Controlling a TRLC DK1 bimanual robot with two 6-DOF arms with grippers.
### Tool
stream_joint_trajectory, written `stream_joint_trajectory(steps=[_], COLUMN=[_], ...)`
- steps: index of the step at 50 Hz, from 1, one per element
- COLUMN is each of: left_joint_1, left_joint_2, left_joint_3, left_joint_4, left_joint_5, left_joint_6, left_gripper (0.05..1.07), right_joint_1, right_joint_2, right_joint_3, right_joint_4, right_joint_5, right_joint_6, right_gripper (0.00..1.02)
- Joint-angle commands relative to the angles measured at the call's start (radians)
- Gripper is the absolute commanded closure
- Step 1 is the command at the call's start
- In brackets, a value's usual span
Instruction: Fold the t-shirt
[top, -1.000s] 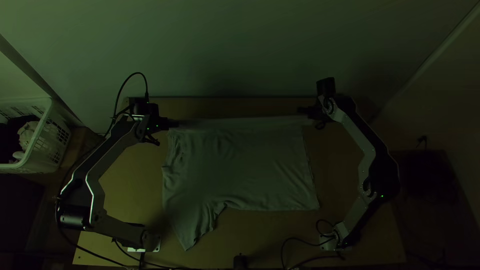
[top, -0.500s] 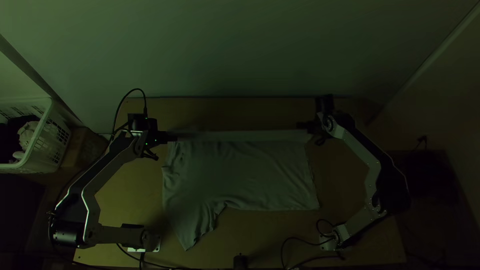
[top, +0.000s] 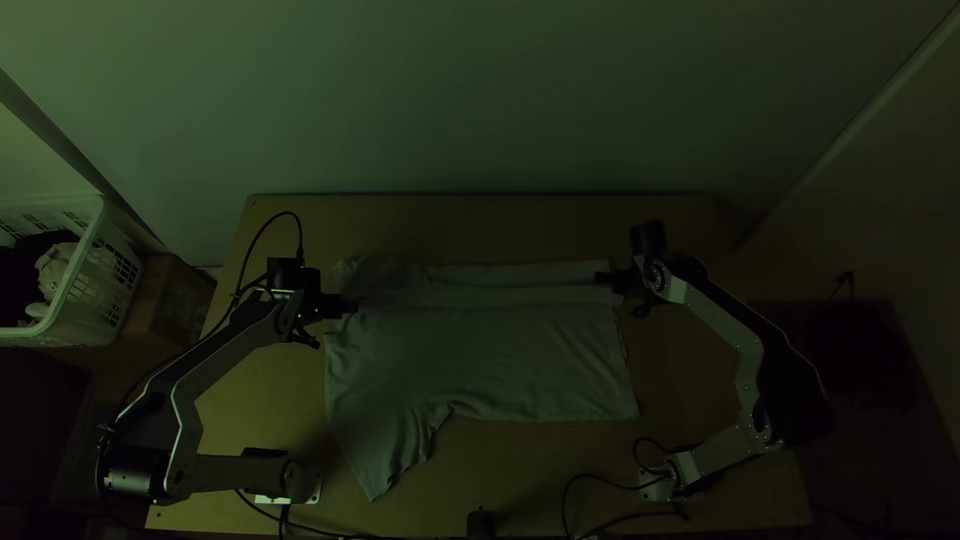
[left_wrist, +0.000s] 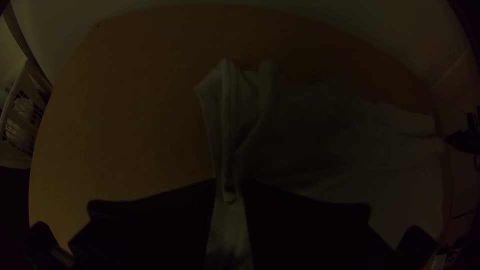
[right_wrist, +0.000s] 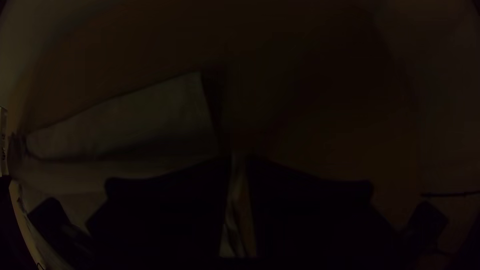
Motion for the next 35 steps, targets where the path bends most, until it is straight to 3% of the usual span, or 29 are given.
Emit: stream_joint_trajectory(steps=[1,3,20,35], left_joint_1=[-0.007,-0.007,-0.025,-0.093], left_joint_2=[-0.067,-0.073,-0.27,-0.435], left_joint_3=[-0.053,-0.055,-0.053,-0.035], left_joint_4=[0.011,0.0,-0.123,-0.442], left_joint_5=[-0.008,-0.008,-0.008,-0.01], left_joint_6=[-0.008,-0.01,0.015,0.045], left_gripper=[0.2,0.1,0.1,0.1], right_joint_1=[-0.004,-0.004,0.049,0.078], right_joint_2=[-0.087,-0.11,-0.359,-0.511], right_joint_3=[-0.047,-0.054,-0.134,-0.194], right_joint_4=[0.001,0.001,-0.082,-0.318], right_joint_5=[0.018,0.018,0.007,-0.031], right_joint_6=[0.041,0.041,0.036,0.02], right_gripper=[0.07,0.04,0.04,0.04])
